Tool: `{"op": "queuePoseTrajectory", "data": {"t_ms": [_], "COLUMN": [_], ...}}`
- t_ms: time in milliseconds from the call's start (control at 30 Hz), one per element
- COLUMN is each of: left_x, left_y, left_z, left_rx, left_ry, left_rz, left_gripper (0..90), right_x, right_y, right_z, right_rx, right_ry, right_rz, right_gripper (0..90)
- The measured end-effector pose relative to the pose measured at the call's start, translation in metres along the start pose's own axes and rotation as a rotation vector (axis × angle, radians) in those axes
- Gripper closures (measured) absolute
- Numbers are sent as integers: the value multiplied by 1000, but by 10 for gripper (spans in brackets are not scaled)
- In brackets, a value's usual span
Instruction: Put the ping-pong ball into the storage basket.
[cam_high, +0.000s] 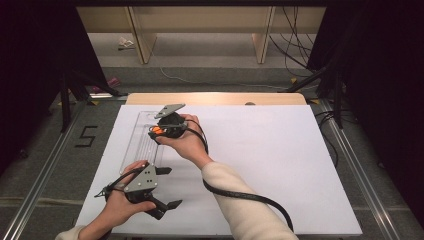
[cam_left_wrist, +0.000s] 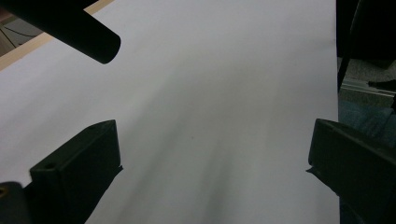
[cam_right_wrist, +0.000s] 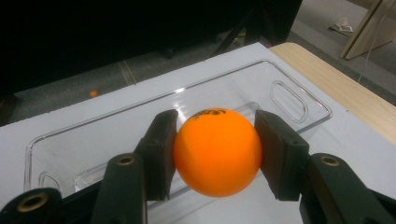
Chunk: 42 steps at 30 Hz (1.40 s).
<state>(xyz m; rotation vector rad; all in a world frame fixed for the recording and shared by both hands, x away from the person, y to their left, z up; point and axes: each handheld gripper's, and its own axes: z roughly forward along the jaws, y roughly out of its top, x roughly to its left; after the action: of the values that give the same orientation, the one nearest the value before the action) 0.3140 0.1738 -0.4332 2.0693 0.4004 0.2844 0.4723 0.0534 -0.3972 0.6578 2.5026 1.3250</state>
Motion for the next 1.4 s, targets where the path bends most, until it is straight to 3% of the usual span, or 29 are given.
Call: {"op": "queuePoseTrajectory", "data": {"t_ms": [1400], "left_x": [-1], "left_y": [0], "left_z": [0], "left_rx": [2], "left_ry": [-1], "left_rz": [5], "left_gripper": [20], "right_x": [5], "right_y": [9], "right_z": [18], "right_rx": [20], "right_ry": [32], "right_rz": [-5], "right_gripper": [515]}}
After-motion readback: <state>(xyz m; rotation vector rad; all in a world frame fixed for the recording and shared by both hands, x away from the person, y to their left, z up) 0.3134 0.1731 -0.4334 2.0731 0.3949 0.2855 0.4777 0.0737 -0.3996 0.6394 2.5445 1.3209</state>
